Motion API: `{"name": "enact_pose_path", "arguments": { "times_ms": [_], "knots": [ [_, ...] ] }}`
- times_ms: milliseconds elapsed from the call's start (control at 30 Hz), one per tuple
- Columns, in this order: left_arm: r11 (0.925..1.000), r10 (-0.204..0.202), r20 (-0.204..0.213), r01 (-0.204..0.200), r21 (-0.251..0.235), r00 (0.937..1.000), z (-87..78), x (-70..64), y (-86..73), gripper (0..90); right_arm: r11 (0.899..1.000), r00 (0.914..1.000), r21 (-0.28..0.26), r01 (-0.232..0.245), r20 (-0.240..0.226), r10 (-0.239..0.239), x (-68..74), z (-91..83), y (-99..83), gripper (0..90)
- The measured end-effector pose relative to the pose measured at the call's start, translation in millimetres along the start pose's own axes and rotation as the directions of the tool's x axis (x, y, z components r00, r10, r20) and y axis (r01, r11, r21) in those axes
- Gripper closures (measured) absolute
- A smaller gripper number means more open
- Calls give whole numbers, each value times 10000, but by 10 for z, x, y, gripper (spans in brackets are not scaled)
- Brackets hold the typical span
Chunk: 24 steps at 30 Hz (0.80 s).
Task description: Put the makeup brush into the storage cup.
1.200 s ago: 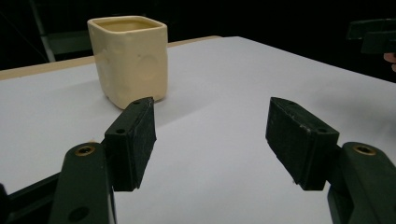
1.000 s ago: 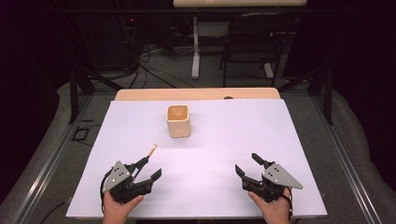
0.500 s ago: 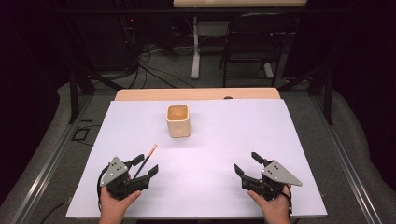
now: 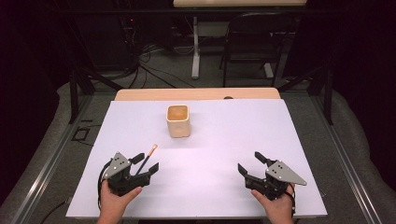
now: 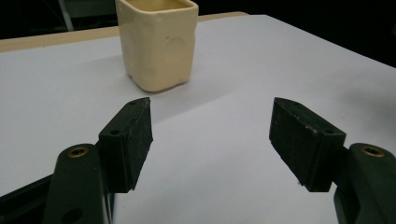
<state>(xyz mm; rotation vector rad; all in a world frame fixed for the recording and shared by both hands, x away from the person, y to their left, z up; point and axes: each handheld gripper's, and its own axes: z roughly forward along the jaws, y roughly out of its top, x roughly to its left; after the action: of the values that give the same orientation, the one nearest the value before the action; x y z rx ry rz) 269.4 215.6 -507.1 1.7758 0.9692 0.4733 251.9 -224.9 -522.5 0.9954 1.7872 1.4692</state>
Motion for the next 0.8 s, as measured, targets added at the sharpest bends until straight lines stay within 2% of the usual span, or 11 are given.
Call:
{"name": "enact_pose_path", "arguments": {
  "times_ms": [333, 400, 433, 500, 700, 800],
  "knots": [
    [9960, -209, -290, 233, 864, 9994, 49, 58, 104, 303, 10000, 10000, -40, 30, 43, -30, -8, -2, 25, 250],
    [9925, -19, -363, 64, 1220, 9993, 52, 59, 153, 303, 10000, 10000, -19, 30, -10, -30, -3, 21, 17, 250],
    [9925, -19, -363, 64, 1220, 9993, 52, 59, 153, 303, 10000, 10000, -19, 30, -10, -30, -3, 21, 17, 250],
    [9877, 50, -450, 21, 1562, 9990, 60, 57, 194, 305, 10000, 9999, -39, -72, -81, 72, 5, 37, 11, 250],
    [9815, 146, -493, -48, 1915, 9987, 69, 66, 249, 309, 9999, 9998, 161, -4, -196, 7, 17, 44, 0, 251],
    [9751, 50, -583, 80, 2214, 9983, 81, 85, 274, 309, 9999, 9998, 138, 6, -218, -3, 24, 40, 3, 251]
  ]
}}
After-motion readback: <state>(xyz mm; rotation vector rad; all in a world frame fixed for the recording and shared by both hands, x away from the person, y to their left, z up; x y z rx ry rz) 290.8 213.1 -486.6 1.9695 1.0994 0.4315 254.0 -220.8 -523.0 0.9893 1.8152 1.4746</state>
